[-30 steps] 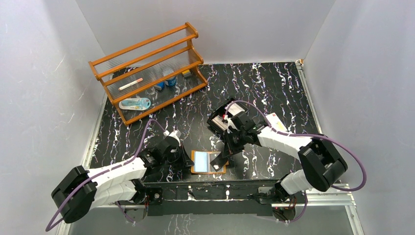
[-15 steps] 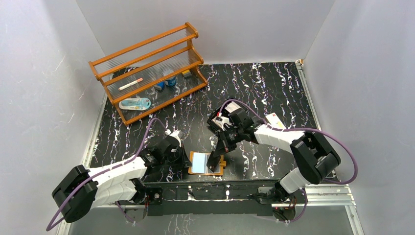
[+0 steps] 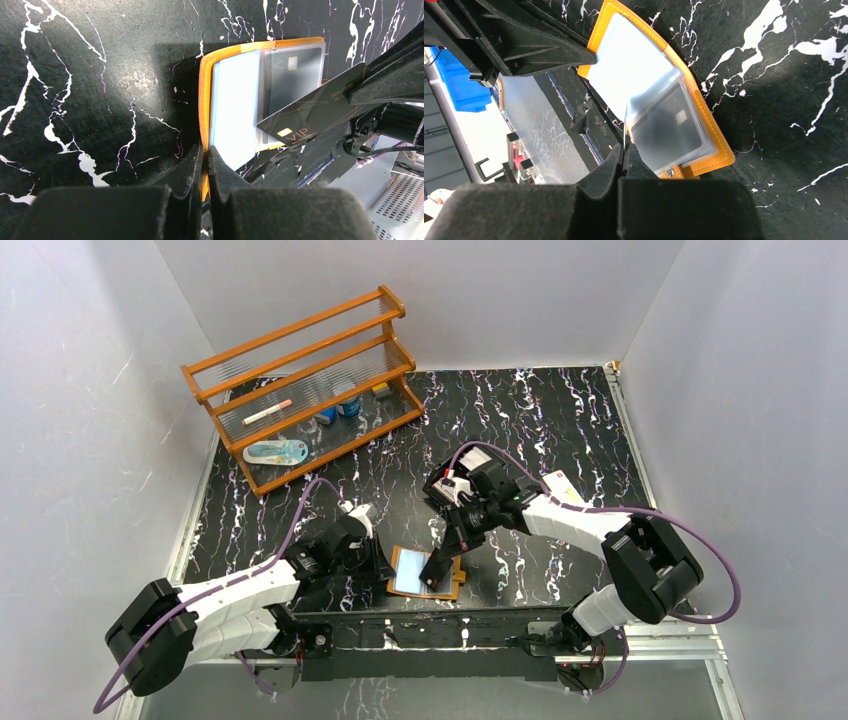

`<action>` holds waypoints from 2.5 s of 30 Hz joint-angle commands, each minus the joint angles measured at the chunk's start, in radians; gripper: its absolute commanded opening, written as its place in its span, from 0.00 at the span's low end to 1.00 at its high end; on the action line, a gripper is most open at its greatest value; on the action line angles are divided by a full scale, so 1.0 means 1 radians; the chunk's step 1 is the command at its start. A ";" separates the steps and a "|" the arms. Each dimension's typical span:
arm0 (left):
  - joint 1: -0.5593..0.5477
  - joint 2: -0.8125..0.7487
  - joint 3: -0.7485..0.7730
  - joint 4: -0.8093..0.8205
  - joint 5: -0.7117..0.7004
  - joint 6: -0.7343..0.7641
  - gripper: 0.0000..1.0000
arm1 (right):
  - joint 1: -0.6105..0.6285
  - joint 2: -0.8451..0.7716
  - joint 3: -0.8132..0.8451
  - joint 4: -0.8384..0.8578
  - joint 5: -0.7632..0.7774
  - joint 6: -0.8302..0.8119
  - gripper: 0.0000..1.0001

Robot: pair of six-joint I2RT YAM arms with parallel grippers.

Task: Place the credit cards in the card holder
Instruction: Insert the credit card into the card holder.

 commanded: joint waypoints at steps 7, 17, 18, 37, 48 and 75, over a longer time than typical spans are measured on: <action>-0.001 -0.008 0.031 -0.008 0.010 0.026 0.00 | 0.002 -0.012 0.030 -0.012 0.048 0.005 0.00; -0.001 0.028 0.047 -0.042 -0.018 0.058 0.00 | -0.032 0.031 0.006 -0.004 0.014 -0.003 0.00; -0.002 0.031 0.049 -0.045 -0.019 0.060 0.00 | -0.034 0.033 0.003 0.002 0.010 0.000 0.00; -0.002 0.036 0.025 0.000 -0.002 0.031 0.00 | -0.035 0.095 -0.073 0.220 -0.098 0.134 0.00; -0.002 0.039 0.019 0.010 0.001 0.028 0.00 | -0.034 0.114 -0.100 0.259 -0.085 0.160 0.00; -0.001 0.049 0.021 0.020 0.015 0.037 0.00 | 0.038 0.241 0.094 -0.037 0.106 0.017 0.14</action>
